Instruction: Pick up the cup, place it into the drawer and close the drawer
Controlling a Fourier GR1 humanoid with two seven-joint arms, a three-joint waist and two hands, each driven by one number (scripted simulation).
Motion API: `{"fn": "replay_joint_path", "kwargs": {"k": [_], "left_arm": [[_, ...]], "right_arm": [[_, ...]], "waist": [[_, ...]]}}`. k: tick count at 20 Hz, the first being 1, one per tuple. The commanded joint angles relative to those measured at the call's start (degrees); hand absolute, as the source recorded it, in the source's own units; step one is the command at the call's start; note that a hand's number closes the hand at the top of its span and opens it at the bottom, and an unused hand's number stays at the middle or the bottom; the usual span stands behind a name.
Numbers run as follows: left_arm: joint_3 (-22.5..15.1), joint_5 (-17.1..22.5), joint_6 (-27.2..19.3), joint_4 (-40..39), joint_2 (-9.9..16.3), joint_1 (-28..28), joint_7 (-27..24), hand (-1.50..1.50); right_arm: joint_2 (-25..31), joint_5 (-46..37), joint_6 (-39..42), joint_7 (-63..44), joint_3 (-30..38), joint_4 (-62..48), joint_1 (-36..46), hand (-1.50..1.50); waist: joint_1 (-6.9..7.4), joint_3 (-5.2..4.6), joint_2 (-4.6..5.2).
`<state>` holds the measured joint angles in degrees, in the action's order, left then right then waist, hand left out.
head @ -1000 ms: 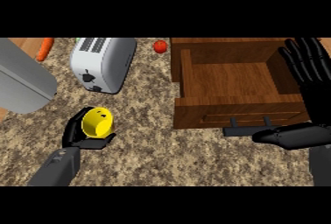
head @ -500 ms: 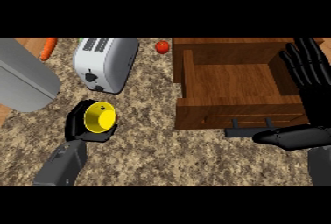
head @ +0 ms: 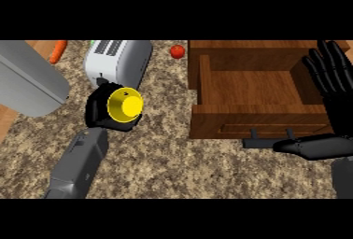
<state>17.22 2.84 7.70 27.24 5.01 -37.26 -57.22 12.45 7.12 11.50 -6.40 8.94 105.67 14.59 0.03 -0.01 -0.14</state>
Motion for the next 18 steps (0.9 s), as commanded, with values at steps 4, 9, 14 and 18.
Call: {"fn": "replay_joint_path", "kwargs": {"k": [4, 9, 14, 18], "left_arm": [[-4.3, -0.7, 0.3, 9.1, -2.9, -7.0, 8.9, 1.50], [-4.9, -1.2, -3.3, 10.4, -3.8, -12.6, 13.9, 1.50], [-5.9, -2.1, -7.9, 11.6, -4.7, -17.4, 19.6, 1.50], [-8.2, -0.6, -14.9, 10.2, -4.9, -28.9, 32.0, 1.50]], "right_arm": [[-0.4, -0.6, 0.3, 1.5, 0.0, -0.4, -1.9, -1.50], [0.6, 0.6, 0.4, 0.9, 1.3, -1.0, 0.5, -1.50], [0.0, -0.5, 0.2, 0.4, -0.4, -2.0, 1.5, -1.50], [-0.6, -0.9, -0.5, 0.6, -0.7, -0.2, 1.1, -1.50]], "waist": [[0.44, 0.15, -0.66], [-0.85, 0.19, -0.75], [-2.32, 0.24, -0.72], [-3.03, 0.12, -0.21]]}}
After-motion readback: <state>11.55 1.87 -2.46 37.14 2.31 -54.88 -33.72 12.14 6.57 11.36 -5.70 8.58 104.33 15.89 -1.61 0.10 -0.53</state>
